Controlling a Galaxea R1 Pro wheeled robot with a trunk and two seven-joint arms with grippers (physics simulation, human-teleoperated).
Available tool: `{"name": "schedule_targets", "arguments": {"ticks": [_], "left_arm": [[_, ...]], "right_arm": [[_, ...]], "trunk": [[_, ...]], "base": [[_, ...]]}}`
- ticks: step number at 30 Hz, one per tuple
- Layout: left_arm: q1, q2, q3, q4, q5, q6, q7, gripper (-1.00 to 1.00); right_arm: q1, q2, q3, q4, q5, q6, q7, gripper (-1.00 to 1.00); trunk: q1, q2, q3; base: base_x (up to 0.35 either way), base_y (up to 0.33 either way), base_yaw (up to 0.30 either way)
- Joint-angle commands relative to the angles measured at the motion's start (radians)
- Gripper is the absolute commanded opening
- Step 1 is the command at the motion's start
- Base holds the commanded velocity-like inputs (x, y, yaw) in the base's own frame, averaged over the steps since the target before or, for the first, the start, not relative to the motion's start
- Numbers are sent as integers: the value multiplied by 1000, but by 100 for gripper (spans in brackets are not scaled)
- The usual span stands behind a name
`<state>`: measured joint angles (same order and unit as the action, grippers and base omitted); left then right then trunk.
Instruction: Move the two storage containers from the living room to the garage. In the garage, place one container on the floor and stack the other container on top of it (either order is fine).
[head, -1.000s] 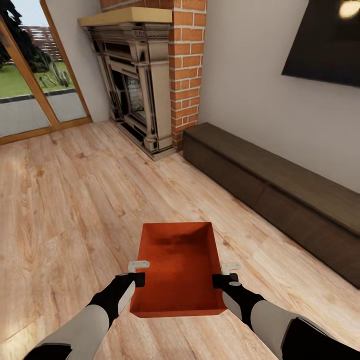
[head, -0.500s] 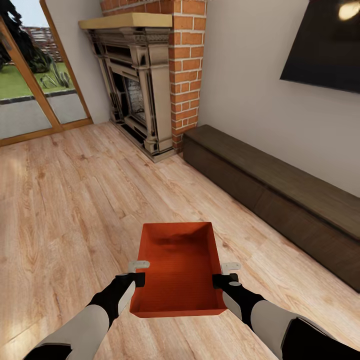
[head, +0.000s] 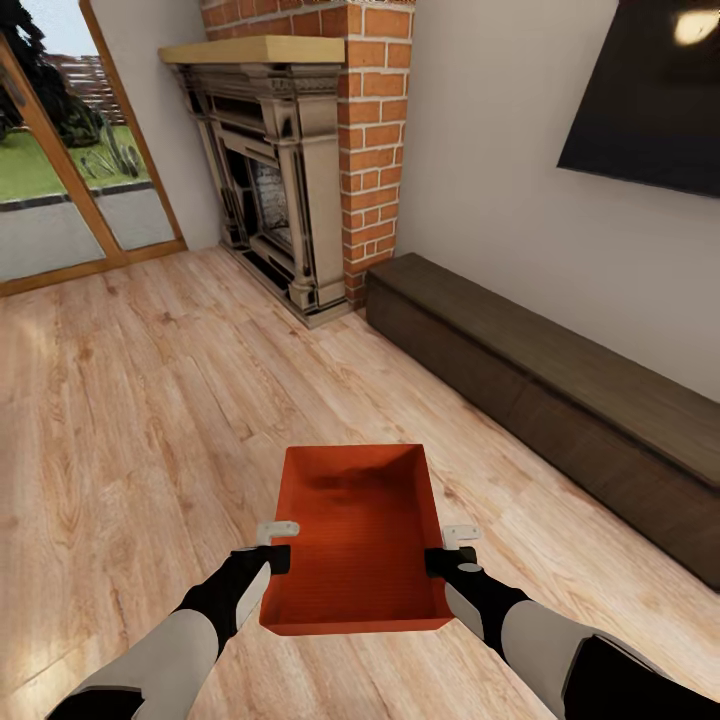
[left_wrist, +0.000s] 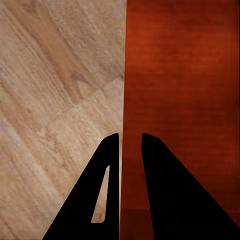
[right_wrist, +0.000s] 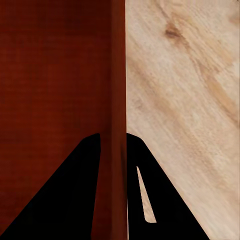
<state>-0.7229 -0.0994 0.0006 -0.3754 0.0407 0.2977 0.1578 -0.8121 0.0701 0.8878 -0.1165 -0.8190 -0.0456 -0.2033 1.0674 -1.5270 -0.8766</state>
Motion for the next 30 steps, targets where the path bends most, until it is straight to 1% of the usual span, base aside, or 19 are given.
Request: {"name": "schedule_targets", "arguments": {"ticks": [1,30], "left_arm": [[0,1,9,1,-15,9,12,-100],[0,1,9,1,-15,9,12,-100]], "right_arm": [[-1,-13,-6,0,6,-33,-17,-100],[-1,-15,-5,0,6,-40,-16,-100]], "trunk": [[-4,7,3],[-115,210,93]], "base": [[0,0,0],[0,0,0]]}}
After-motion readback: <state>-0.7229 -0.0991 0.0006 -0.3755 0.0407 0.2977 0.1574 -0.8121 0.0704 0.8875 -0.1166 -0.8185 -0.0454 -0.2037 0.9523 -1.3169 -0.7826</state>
